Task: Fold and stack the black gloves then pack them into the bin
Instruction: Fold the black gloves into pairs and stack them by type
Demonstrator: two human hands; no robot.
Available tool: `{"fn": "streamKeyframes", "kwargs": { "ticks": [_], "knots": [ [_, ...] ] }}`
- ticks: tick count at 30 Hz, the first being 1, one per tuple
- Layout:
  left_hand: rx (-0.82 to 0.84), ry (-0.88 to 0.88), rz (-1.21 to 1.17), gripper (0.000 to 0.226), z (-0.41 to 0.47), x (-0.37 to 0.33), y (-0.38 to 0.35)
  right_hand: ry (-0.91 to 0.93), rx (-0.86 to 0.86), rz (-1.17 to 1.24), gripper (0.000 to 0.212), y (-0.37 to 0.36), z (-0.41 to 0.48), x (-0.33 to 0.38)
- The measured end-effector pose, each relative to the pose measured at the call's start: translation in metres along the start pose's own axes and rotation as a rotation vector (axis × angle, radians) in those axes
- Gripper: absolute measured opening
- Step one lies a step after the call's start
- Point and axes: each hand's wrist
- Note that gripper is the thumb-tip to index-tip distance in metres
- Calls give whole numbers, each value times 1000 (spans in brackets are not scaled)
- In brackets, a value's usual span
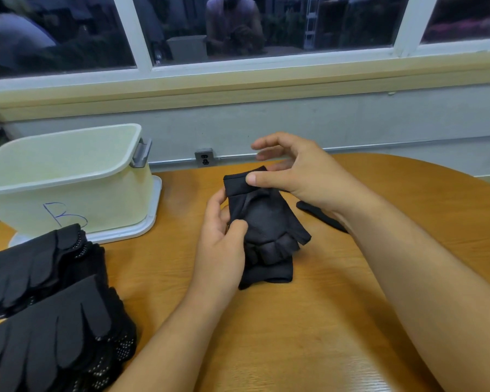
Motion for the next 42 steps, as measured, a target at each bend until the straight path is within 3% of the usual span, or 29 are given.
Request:
{"fn": "streamKeyframes", "kwargs": {
  "ticks": [3, 5, 9, 14, 17, 22, 31, 35, 39, 42],
  "knots": [
    [18, 16, -62, 58, 0, -4, 1, -168, 167, 184, 62, 0, 2, -7],
    [33, 25, -95, 57, 0, -5, 1, -226, 232, 337, 61, -1, 4, -13],
    [53, 17, -97, 56, 2, -3, 3, -247, 281, 403, 50, 0, 5, -22],
    [69, 9, -145, 35, 3, -4, 6, -167, 141, 623, 26, 2, 9, -20],
    [31, -7, -121, 31, 6, -4, 12, -138, 120, 676, 31, 6, 10, -21],
    [-115, 7, -6, 31, 12, -3, 19, -122, 4, 617, 26, 3, 14, -23],
    [-407, -7, 82, 16, 19, 12, 35, 146, -149, 534, 25, -9, 15, -28],
    [-317, -72, 315, 12, 7, 14, 39, 148, -102, 458, 24, -23, 14, -42],
    [-115, -254, 696, 16, -13, 18, 45, 159, -84, 453, 22, -29, 15, -47],
    [36, -292, 920, 14, -21, 21, 51, 203, -78, 429, 22, -29, 16, -43]
  ]
}}
Point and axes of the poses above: each hand's wrist, its own z-axis towards the middle knuckle, its own y-axis out of the back of the hand, x = y × z
